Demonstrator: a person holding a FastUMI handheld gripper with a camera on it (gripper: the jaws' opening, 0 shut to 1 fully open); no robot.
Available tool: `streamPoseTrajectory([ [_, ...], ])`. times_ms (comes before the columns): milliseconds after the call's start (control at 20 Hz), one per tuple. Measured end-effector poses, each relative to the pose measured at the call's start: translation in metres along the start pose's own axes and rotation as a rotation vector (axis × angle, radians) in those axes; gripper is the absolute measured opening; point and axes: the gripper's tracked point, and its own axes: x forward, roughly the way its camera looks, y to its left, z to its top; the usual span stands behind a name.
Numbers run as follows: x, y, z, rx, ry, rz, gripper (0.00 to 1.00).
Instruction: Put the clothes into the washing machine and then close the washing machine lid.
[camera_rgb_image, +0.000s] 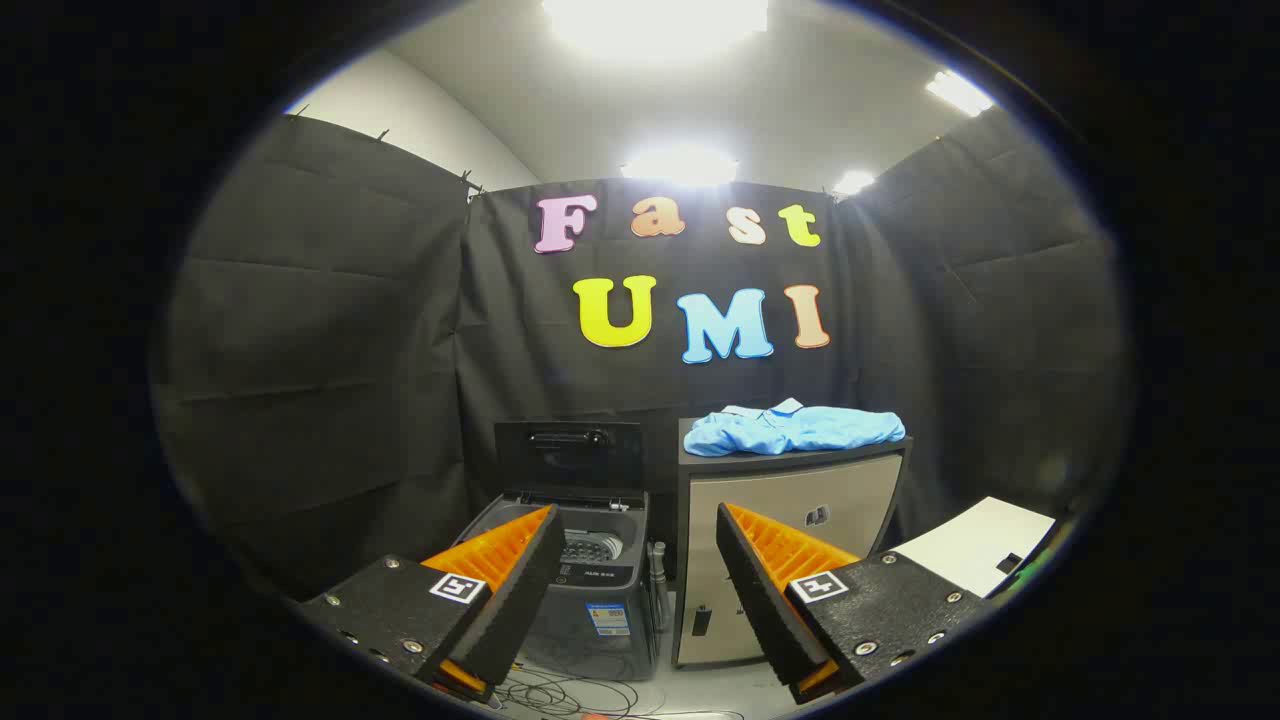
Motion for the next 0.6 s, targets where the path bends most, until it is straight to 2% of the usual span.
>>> streamPoseTrajectory([
  [600,0.0030,0.0073,-0.0049,-0.004,0.018,0.023,0.95],
])
